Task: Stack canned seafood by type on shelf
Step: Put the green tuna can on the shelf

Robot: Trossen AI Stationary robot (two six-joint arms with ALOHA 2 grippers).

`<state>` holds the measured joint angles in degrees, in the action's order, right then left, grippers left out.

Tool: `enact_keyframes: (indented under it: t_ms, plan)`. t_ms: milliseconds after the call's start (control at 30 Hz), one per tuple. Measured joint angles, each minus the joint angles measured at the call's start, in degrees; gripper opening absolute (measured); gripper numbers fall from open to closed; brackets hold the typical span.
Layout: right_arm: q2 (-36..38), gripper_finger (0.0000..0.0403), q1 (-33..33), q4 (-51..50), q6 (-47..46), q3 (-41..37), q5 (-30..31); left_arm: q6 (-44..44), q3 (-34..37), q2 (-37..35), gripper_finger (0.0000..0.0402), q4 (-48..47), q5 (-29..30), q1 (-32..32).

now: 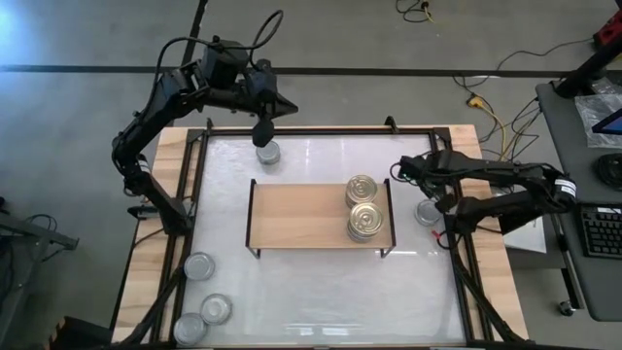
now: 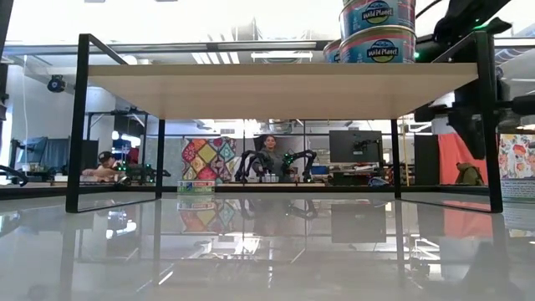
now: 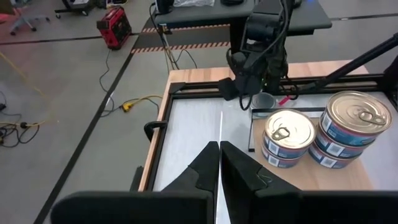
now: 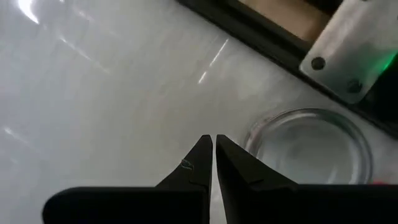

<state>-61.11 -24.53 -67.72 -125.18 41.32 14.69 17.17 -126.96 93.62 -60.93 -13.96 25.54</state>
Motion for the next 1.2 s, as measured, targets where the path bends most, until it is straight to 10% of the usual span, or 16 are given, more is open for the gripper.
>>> enact_keyframes:
  t_ms: [1200]
  plan:
    - [-3.5,0.0013,11.5,-2.8,-25.4,-5.7,-8.6,15.8,1.1,0.1,0.0000,4.4,7.4,1.5]
